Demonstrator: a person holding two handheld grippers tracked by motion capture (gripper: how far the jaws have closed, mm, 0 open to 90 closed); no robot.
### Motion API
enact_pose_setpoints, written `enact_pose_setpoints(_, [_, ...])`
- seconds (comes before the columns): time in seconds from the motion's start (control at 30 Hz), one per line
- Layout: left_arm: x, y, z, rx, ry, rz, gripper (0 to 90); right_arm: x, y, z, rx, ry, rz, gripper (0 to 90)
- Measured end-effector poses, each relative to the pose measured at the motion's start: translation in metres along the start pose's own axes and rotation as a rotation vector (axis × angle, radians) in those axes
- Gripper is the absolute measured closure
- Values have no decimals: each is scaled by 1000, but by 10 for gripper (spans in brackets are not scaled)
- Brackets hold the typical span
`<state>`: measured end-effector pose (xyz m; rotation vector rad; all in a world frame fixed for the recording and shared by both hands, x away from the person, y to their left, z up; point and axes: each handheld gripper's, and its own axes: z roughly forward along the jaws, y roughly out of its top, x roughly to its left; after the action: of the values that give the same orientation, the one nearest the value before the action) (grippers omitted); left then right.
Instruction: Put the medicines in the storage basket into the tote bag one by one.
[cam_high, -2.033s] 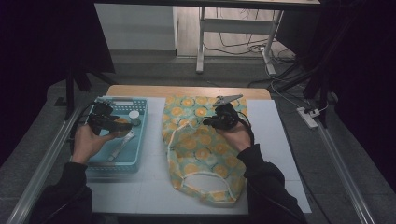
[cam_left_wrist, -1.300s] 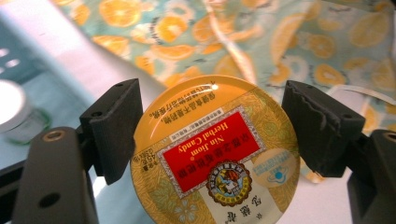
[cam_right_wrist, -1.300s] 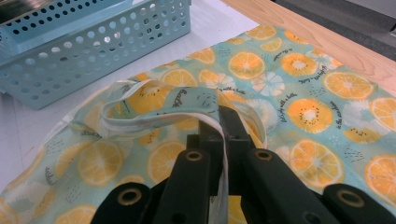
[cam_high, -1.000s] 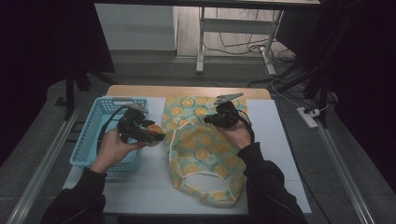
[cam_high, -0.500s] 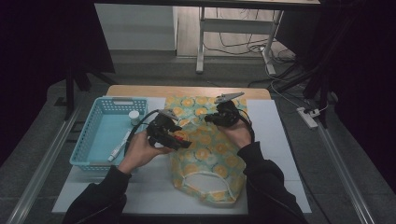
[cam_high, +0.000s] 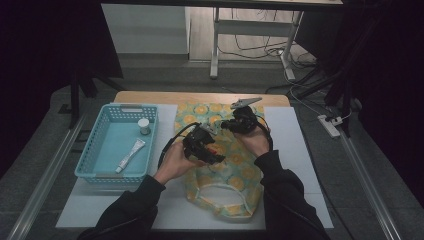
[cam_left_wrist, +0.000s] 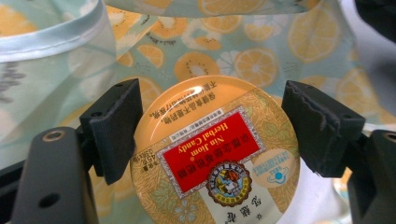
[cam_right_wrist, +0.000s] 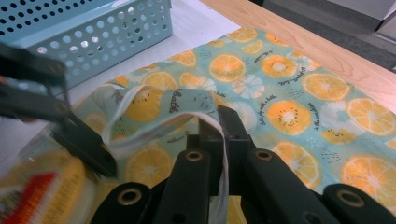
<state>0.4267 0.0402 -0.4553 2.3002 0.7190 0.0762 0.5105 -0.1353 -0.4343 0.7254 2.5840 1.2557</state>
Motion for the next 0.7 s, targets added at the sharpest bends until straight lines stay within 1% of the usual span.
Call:
enact_pose_setpoints(0.17, [4, 2, 18, 6, 4, 6, 232, -3, 1, 1, -1, -10, -3, 895])
enact_pose_setpoints(0.23, [5, 3, 24, 8, 14, 9, 232, -4, 1, 1, -1, -13, 4, 896])
enact_pose_setpoints(0.3, [8, 3, 30, 9, 15, 8, 232, -5, 2, 2, -2, -18, 3, 895])
enact_pose_setpoints(0.53, [18, 1, 45, 8, 35, 1, 232, -8, 0, 6, 2, -29, -1, 895])
enact_pose_setpoints(0.7, [24, 0, 54, 16, 46, 10, 232, -11, -1, 10, 5, -37, 0, 896])
